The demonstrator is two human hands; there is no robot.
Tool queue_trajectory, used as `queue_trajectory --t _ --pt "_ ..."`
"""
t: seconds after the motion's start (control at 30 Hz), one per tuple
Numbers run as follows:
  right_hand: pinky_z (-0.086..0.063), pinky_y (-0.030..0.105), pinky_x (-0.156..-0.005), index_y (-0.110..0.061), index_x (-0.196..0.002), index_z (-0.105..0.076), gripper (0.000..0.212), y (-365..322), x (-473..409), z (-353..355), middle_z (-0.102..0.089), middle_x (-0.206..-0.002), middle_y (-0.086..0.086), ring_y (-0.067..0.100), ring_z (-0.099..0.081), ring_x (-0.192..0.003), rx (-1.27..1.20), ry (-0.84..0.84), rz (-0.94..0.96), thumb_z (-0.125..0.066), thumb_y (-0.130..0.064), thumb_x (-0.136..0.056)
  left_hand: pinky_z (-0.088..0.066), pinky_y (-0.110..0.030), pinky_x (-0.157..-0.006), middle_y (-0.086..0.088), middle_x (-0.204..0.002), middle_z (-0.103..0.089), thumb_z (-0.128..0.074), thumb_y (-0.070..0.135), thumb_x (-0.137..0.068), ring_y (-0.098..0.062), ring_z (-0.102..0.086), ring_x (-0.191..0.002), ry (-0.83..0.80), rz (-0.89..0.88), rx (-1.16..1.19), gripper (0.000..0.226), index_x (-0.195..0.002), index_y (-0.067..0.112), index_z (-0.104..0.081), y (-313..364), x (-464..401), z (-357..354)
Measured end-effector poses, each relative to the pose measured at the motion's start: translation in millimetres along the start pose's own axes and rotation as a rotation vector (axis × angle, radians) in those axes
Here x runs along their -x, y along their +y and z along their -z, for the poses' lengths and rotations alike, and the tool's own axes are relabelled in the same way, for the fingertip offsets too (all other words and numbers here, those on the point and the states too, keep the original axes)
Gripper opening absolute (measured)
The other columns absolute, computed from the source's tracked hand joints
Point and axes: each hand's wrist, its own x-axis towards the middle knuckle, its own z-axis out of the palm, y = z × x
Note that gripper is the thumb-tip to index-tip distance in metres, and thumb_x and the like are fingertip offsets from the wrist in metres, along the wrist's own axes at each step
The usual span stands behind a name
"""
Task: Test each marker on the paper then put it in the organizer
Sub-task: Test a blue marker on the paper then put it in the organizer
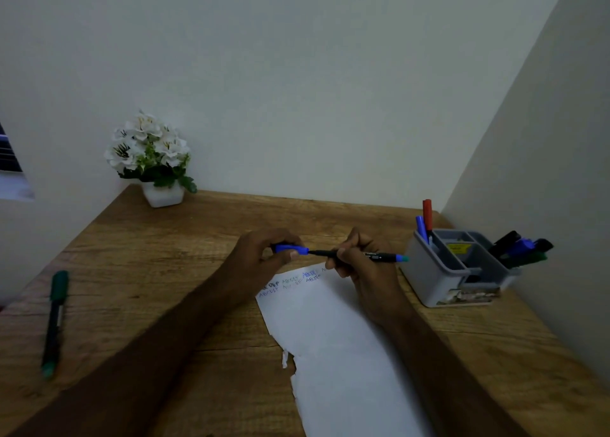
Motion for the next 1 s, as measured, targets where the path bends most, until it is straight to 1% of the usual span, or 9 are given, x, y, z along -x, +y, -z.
queue_trajectory --t 0.13,0.23,0.33,0.43,0.57,0.67,0.77,0.9,1.0 --pt "-0.042 0.033 -0.057 -0.022 -0.065 -0.064 0.024 3 -1 1 -0.069 -0.067 0.014 0.023 -0.052 -0.059 -0.018 -0.002 -0.015 -0.057 -0.006 -0.082 -0.044 -0.011 -0.075 0.006 -0.096 -0.071 -0.064 0.011 -0.090 -0.007 -0.062 -0.090 -0.006 -0.010 0.028 0.017 -0.102 0.020 -0.072 1 1 0" --pt "-0.042 0.035 -0.058 -0.008 -0.074 -0.059 0.008 5 -1 2 -0.069 -0.069 0.016 0.022 -0.054 -0.058 -0.038 -0.028 -0.035 -0.061 -0.005 -0.081 -0.044 -0.010 -0.075 0.005 -0.095 -0.071 -0.065 0.010 -0.090 -0.008 -0.063 -0.089 -0.014 -0.018 0.043 0.016 -0.102 0.017 -0.073 4 0 -2" --pt "-0.043 0.033 -0.057 0.000 -0.075 -0.059 0.015 8 -1 3 -0.070 -0.069 0.016 0.021 -0.053 -0.058 0.016 -0.073 -0.031 -0.067 -0.011 -0.081 -0.050 -0.020 -0.077 0.001 -0.094 -0.072 -0.065 0.009 -0.089 -0.010 -0.065 -0.088 -0.048 -0.047 0.074 0.015 -0.102 0.011 -0.073 10 1 -8" --pt "-0.041 0.027 -0.055 -0.003 -0.070 -0.062 0.023 8 -1 2 -0.065 -0.063 0.010 0.019 -0.051 -0.058 0.050 -0.090 -0.027 -0.072 -0.023 -0.078 -0.054 -0.032 -0.080 0.000 -0.093 -0.073 -0.066 0.010 -0.089 -0.014 -0.067 -0.088 -0.057 -0.033 0.156 0.014 -0.101 0.010 -0.073 12 3 -12" --pt "-0.034 0.030 -0.051 0.006 -0.069 -0.053 0.034 7 -4 -1 -0.057 -0.057 0.008 0.015 -0.045 -0.052 -0.049 -0.092 -0.058 -0.072 -0.021 -0.080 -0.052 -0.052 -0.074 -0.009 -0.086 -0.072 -0.068 0.006 -0.087 -0.032 -0.066 -0.080 0.002 0.011 0.239 0.010 -0.095 0.005 -0.074 14 3 -13" --pt "-0.030 0.033 -0.051 -0.009 -0.063 -0.054 0.028 6 -5 -4 -0.054 -0.054 0.006 0.017 -0.042 -0.051 -0.110 -0.110 -0.069 -0.072 -0.020 -0.082 -0.052 -0.048 -0.073 -0.007 -0.081 -0.072 -0.068 0.006 -0.086 -0.031 -0.065 -0.077 0.013 0.014 0.255 0.007 -0.090 0.006 -0.074 16 2 -16" --pt "-0.024 0.039 -0.051 -0.012 -0.062 -0.051 0.031 7 -6 -5 -0.052 -0.052 0.006 0.020 -0.039 -0.050 -0.111 -0.126 -0.070 -0.072 -0.021 -0.082 -0.053 -0.040 -0.072 -0.008 -0.081 -0.072 -0.069 0.006 -0.086 -0.027 -0.066 -0.076 0.000 0.028 0.258 0.007 -0.089 0.005 -0.074 14 3 -17" --pt "-0.033 0.029 -0.049 -0.013 -0.066 -0.057 0.026 11 -7 -2 -0.056 -0.055 0.009 0.015 -0.045 -0.050 -0.103 -0.112 -0.062 -0.073 -0.023 -0.084 -0.052 -0.033 -0.062 -0.009 -0.079 -0.072 -0.072 0.005 -0.082 -0.025 -0.064 -0.066 0.050 0.132 0.373 0.007 -0.088 0.007 -0.075 14 2 -19" --pt "-0.034 0.028 -0.049 -0.019 -0.069 -0.065 0.020 12 -8 0 -0.061 -0.060 0.007 0.016 -0.047 -0.052 -0.074 -0.089 -0.043 -0.079 -0.027 -0.080 -0.051 -0.026 -0.059 -0.002 -0.071 -0.070 -0.076 0.005 -0.077 -0.013 -0.059 -0.060 0.124 0.288 0.572 0.013 -0.087 0.012 -0.073 14 0 -16"
